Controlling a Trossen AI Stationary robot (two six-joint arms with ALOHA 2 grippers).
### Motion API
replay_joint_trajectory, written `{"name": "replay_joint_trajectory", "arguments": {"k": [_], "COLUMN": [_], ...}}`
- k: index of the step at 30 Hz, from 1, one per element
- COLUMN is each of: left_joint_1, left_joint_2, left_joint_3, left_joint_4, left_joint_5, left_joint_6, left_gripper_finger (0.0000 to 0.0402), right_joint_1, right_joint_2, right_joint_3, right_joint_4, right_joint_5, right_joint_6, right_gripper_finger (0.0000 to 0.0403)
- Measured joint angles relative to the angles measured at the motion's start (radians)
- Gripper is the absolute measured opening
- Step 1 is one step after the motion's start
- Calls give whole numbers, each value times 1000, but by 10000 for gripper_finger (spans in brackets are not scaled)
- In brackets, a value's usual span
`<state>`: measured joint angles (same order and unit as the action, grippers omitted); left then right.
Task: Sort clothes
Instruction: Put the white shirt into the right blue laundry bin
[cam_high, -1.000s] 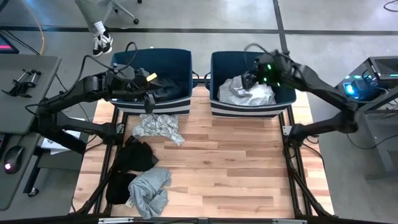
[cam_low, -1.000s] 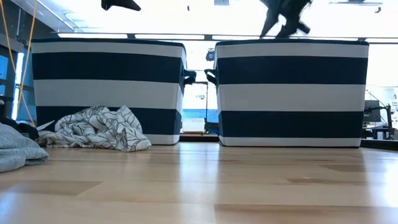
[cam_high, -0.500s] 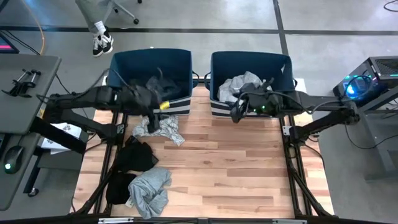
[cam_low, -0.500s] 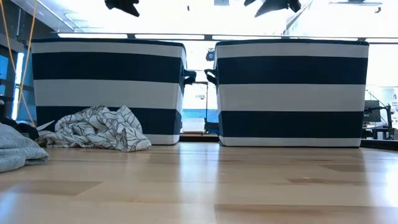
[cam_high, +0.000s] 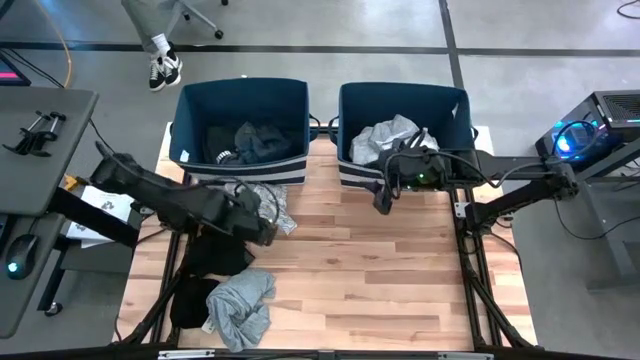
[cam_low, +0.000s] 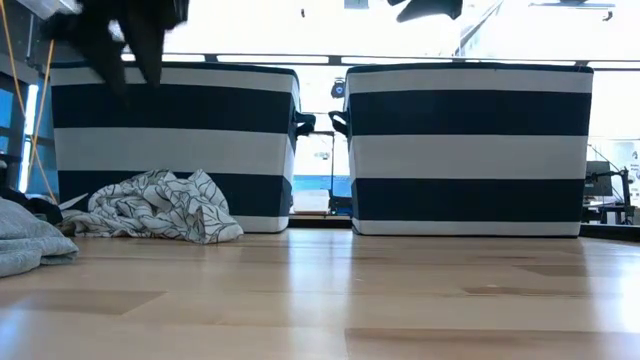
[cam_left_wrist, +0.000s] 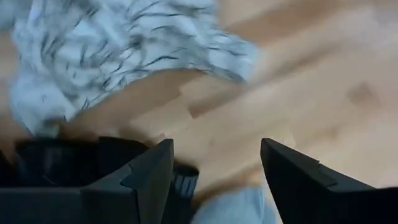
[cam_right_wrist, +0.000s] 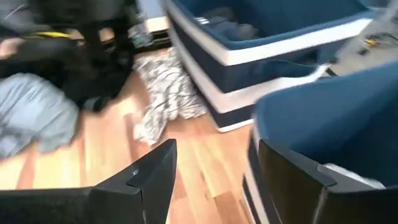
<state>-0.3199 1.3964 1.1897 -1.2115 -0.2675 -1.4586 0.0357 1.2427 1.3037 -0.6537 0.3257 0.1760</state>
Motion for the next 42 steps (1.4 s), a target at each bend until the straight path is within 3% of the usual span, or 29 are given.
{"name": "replay_joint_trajectory", "arguments": {"k": [7,14,19,22,26,30,35,42], "left_joint_1": [28,102,154,172,177,175,163,124], "left_joint_2": [43,93,144,169,179,175,144,51], "left_joint_3": [-230,-444,-559,-570,-571,-574,-543,-390], "left_joint_4": [94,359,682,796,914,1085,1328,1330], "left_joint_5": [-182,-306,-329,-327,-289,-180,-38,88], "left_joint_6": [-393,-421,-250,-128,66,280,579,853], "left_gripper_finger": [233,252,244,215,126,19,8,2], "right_joint_1": [0,51,113,146,189,241,307,294], "right_joint_2": [-14,-68,-92,-92,-76,-48,24,166], "right_joint_3": [0,0,0,0,0,0,0,0], "right_joint_4": [-21,-67,-42,-1,59,114,139,135], "right_joint_5": [-178,-218,-123,-91,-87,-83,-84,-71], "right_joint_6": [-37,89,197,260,329,366,366,342], "right_gripper_finger": [220,220,220,220,220,220,220,224]}}
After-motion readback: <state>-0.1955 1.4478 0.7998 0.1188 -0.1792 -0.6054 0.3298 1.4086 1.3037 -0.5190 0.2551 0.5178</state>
